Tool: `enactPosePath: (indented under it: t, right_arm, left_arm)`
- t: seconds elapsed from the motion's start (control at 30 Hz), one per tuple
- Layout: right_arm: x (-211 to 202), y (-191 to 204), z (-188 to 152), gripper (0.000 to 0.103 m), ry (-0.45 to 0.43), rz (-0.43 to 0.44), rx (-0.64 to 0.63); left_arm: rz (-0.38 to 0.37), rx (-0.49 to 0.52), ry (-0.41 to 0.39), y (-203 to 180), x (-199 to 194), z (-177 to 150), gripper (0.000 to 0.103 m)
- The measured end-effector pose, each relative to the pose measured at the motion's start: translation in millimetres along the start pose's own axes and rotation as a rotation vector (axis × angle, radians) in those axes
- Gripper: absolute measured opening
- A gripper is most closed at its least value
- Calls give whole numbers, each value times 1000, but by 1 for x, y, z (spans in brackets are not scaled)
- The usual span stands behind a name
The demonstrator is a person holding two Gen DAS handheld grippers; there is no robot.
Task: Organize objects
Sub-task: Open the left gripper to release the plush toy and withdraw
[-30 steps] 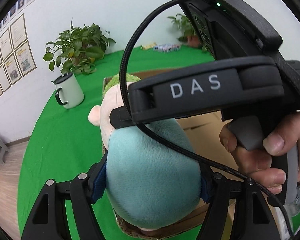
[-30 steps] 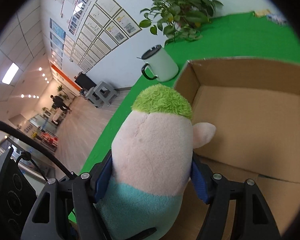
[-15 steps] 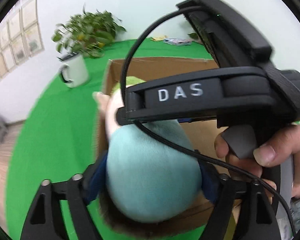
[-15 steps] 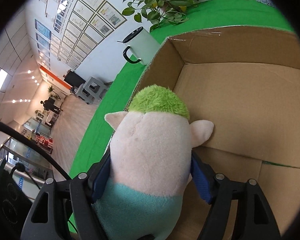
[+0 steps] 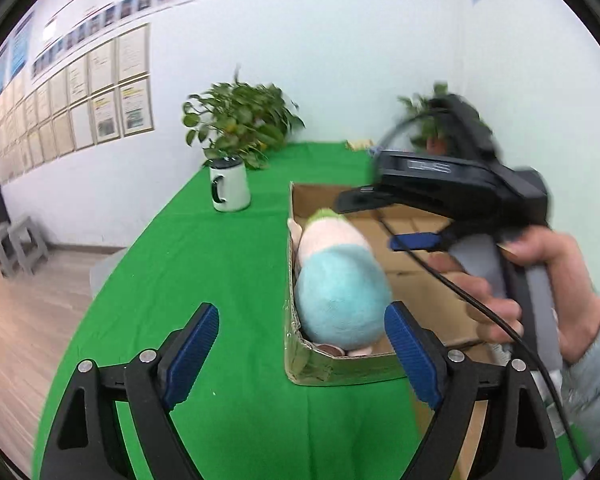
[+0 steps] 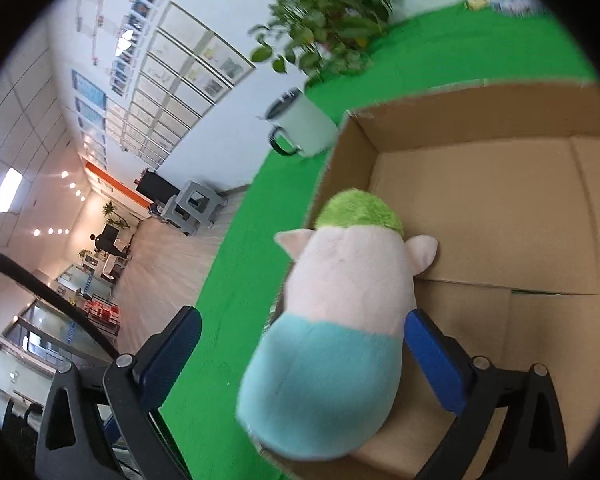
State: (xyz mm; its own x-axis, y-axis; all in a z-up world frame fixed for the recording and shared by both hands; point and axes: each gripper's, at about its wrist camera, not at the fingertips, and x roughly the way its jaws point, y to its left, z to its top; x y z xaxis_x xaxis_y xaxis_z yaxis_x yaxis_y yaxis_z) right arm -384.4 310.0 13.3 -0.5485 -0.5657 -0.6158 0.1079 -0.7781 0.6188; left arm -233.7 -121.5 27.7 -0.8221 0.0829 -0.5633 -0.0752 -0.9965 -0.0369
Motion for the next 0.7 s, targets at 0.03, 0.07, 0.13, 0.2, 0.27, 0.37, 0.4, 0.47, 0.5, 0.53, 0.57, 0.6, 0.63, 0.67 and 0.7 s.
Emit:
enactPosePath:
  t: [0.03,0.07,0.13,0.2,0.27,0.37,0.4,0.47,0.5,0.53,0.57,0.6,0.63,0.67,0.7]
  right_arm:
    - [-17,7,-5,101,-32,-7,-26]
    - [-33,12,-11,101,-63,-19,-43]
    - [-71,13,-32,101,-105,-74,-36]
    - [-104,7,-62,101,-134,-162,-41]
    - [-136,-2,-94,101,-186,-270,-67]
    - [-170,-14,-139,100,-231,-382,-84]
    - [-176,-17,-150,97,-233,-386,-75]
    - [-188,-21,-172,71,-234,-382,-64]
    - [-191,-19,-179,46,-241,-390,-72]
    - [-193,-16,-187,27,-250,-419,-90]
    - [-194,-11,-194,21,-258,-455,-111]
    - [-196,-5,-202,19,-275,-484,-142]
    - [-197,0,-206,19,-287,-494,-160]
    - [-198,6,-210,19,-296,-503,-177]
    - [-200,9,-213,31,-297,-511,-182]
  left_arm:
    - [-1,-13,-14,2,-9,1,94]
    - [1,-23,-30,3,-18,2,97]
    - [18,-48,-101,5,-37,4,103]
    - [21,-72,-169,5,-58,-1,103]
    - [0,-89,-203,-1,-75,-10,103]
    - [-22,-96,-175,-12,-80,-21,103]
    - [-37,-98,-157,-16,-78,-25,102]
    - [-69,-105,-111,-26,-77,-34,101]
    - [-94,-98,-99,-33,-80,-40,97]
    - [-107,-89,-95,-38,-79,-45,88]
    - [-114,-77,-88,-43,-79,-49,77]
    - [-122,-59,-72,-49,-77,-52,42]
    - [-141,-37,-34,-56,-75,-56,12]
    - [-158,-27,-7,-62,-75,-58,6]
    - [-181,-23,7,-69,-79,-62,6]
